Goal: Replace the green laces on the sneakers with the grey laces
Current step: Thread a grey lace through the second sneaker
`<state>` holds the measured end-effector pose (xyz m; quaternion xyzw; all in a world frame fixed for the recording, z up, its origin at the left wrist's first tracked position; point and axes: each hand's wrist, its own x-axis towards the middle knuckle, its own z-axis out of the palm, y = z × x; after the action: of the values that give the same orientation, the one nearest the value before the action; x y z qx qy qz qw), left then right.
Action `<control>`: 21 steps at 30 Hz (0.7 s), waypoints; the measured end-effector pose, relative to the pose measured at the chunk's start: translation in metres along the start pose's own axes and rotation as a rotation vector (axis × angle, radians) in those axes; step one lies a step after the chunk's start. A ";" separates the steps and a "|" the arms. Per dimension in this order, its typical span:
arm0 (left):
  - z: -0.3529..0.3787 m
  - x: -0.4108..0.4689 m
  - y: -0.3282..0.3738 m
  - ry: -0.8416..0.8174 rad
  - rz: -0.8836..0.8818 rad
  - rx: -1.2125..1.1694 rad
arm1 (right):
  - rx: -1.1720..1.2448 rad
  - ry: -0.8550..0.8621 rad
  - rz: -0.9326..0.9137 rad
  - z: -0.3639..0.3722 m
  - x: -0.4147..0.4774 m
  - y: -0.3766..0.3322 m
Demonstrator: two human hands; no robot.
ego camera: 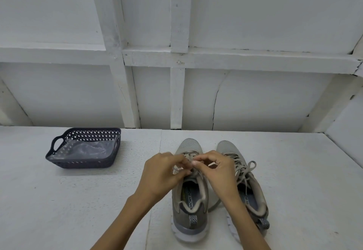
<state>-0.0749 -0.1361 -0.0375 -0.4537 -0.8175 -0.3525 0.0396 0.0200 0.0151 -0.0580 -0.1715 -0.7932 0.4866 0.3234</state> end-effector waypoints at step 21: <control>0.019 -0.020 -0.003 0.235 0.169 -0.366 | 0.465 -0.441 0.454 -0.017 -0.002 -0.016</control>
<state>-0.0608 -0.1398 -0.0612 -0.4759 -0.6888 -0.5409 0.0808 0.0335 0.0179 -0.0387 -0.1559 -0.6542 0.7376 0.0596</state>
